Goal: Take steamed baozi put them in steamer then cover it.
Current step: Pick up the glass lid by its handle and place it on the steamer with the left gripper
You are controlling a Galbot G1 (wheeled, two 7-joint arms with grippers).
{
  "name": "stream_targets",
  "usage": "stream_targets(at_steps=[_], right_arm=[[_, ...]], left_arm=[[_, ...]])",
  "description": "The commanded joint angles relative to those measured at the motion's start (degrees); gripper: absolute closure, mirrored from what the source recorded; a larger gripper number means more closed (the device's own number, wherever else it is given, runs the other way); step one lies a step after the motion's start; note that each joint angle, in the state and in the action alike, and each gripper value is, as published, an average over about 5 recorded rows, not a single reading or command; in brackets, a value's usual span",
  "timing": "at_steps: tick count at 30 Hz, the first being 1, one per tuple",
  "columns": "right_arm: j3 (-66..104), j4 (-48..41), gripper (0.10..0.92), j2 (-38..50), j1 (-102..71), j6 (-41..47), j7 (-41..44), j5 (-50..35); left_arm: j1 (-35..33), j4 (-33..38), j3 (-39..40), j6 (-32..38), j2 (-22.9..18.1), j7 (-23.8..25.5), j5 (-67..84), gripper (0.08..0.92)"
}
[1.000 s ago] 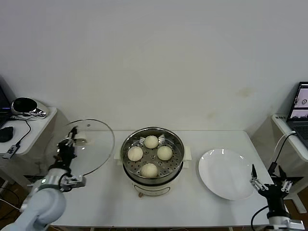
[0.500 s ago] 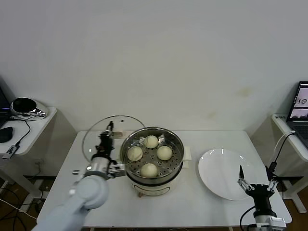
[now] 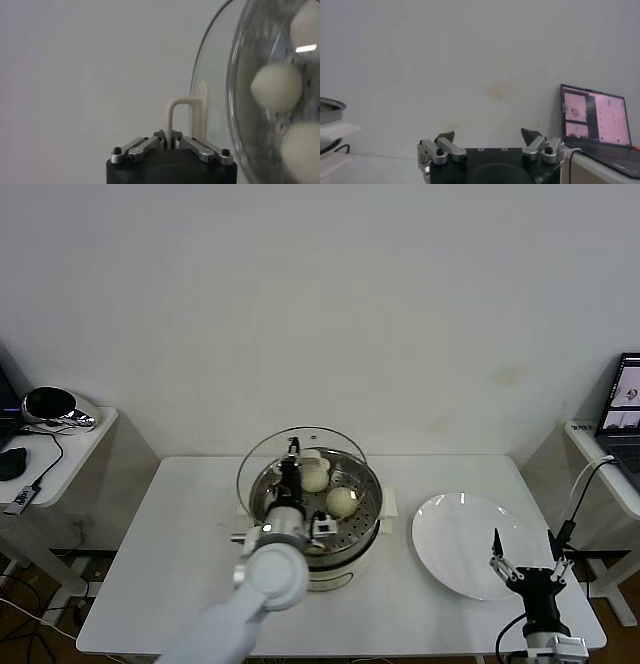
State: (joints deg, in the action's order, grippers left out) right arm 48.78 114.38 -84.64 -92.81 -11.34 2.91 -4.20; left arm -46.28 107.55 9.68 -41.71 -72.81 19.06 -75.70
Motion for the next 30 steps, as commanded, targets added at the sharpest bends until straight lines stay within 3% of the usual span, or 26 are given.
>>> stream_targets(at_steps=[1,12,30], right_arm=[[-0.28,-0.07,0.203,-0.04,0.08,-0.03,-0.05,0.54],[-0.56,-0.29,0.203,0.11,0.15,-0.09,0.11,0.35],[-0.73,-0.39,0.203,0.50,0.02,-0.27,0.22,-0.06]], left_arm=[[-0.76,-2.70,2.30,-0.37,-8.52,2.87,-8.76,0.850],[-4.00,-2.52,-0.23,1.59,-5.74,4.85,-12.39,0.850],[-4.90,-3.90,-0.44,1.90,-7.04,4.65,-11.89,0.850]])
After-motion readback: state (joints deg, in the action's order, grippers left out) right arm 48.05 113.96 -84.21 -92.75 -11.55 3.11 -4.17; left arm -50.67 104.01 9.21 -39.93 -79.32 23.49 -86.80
